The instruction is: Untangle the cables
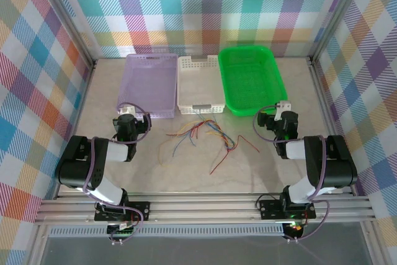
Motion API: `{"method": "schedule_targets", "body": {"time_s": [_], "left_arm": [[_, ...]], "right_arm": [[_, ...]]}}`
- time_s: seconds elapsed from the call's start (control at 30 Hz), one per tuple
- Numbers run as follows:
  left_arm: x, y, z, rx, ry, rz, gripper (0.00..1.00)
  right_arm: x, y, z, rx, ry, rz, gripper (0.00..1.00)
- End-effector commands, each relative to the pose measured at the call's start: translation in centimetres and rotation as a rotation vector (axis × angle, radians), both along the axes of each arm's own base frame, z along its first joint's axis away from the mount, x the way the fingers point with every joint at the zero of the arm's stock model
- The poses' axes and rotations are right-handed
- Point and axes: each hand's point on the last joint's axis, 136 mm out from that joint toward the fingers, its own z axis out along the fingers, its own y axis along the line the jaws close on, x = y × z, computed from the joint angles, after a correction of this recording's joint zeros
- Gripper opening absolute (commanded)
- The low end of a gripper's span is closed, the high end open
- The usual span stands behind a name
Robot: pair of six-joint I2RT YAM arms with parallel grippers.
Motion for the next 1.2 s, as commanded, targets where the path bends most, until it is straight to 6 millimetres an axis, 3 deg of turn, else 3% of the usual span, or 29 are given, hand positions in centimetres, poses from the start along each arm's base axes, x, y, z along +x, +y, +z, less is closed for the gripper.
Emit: {"method": "schedule_targets", "body": {"time_s": [0.0, 0.63, 0.73, 0.8, 0.93, 1.17], "left_arm": [[0.9, 0.2, 1.4, -0.022, -0.050, 0.010, 1.00], [0.9, 0.2, 1.4, -0.022, -0.050, 0.010, 1.00], [0.9, 0.2, 1.3, -0.021, -0.048, 0.010, 1.00], [0.9, 0.2, 1.3, -0.022, -0.049, 0.011, 1.00], [0.9, 0.2, 1.4, -0.024, -0.050, 0.010, 1.00], [0.9, 0.2, 1.3, -0.022, -0.049, 0.010, 1.00]], "right_arm": [[1.1, -0.1, 1.9, 0.017, -0.064, -0.007, 1.00], [1.0, -0.1, 2.0, 0.016, -0.068, -0.006, 1.00], [1.0, -0.1, 3.1, 0.003, -0.034, -0.013, 1.00], [0.9, -1.1, 4.1, 0.003, 0.016, -0.087, 1.00], [-0.9, -1.9, 6.2, 0.002, -0.029, -0.143, 1.00], [-2.6, 0.7, 10.7, 0.048, -0.079, -0.096, 1.00]]}}
